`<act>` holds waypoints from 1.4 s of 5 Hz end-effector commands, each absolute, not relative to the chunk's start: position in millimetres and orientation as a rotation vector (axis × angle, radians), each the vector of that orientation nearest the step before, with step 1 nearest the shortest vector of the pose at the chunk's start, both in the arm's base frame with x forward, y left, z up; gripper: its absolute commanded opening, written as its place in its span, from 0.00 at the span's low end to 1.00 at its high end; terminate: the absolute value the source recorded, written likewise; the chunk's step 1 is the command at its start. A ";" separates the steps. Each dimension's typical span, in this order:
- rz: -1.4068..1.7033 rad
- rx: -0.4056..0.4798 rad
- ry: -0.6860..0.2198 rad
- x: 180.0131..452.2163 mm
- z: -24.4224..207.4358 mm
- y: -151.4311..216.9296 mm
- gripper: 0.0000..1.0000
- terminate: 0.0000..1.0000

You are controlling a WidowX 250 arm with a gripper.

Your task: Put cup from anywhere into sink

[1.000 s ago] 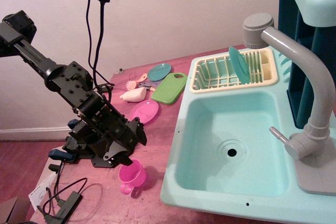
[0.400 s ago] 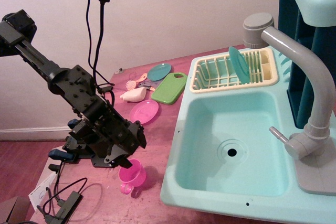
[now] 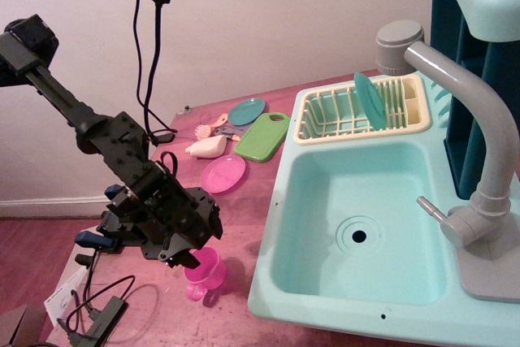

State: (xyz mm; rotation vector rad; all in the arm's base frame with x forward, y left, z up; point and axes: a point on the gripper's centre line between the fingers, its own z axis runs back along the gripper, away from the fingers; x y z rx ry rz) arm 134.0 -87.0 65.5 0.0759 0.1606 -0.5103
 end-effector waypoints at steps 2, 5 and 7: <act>-0.551 -0.012 0.121 123.3 29.5 -101.8 1.00 0.00; -0.557 0.011 0.128 136.0 33.6 -100.2 0.00 0.00; -0.585 0.023 0.111 149.7 39.9 -100.0 0.00 0.00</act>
